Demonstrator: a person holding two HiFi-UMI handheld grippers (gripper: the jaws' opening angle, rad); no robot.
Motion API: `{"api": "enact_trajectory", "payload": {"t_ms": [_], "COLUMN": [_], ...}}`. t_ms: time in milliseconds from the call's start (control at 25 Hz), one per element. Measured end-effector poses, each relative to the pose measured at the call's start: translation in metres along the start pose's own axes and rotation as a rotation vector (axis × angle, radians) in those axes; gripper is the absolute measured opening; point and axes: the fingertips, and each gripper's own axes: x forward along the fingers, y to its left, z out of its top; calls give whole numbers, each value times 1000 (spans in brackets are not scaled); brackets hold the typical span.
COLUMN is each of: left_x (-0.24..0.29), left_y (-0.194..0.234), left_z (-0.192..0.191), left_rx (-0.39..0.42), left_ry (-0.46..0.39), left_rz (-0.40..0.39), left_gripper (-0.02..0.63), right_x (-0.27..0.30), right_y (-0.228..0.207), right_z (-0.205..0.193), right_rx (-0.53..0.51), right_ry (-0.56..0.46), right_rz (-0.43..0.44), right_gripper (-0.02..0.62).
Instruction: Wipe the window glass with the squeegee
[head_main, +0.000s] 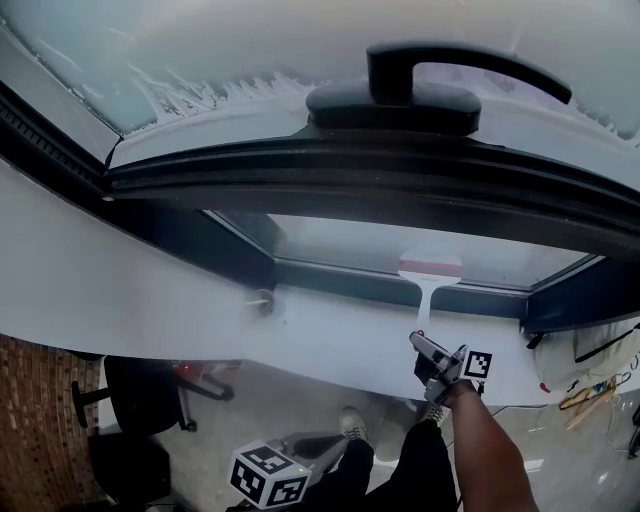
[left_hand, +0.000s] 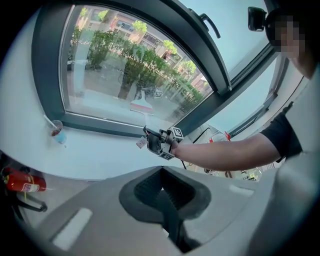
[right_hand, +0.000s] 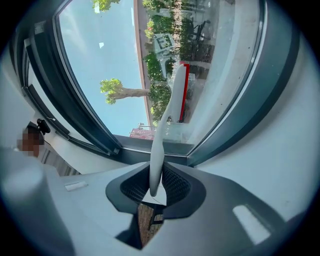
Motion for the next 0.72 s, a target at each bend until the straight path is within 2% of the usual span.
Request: {"api": "enact_trajectory", "payload": {"t_ms": [720], "left_x": [8], "left_y": [17], "left_z": [-11], "left_rx": [-31], "left_ry": [31], "left_rz": [5], "left_gripper": [0], "right_x": [6], "right_y": [-47], "right_z": [-4], "right_rx": [44], "right_ry": [1], "right_rz": [-65], "right_gripper": [87]}}
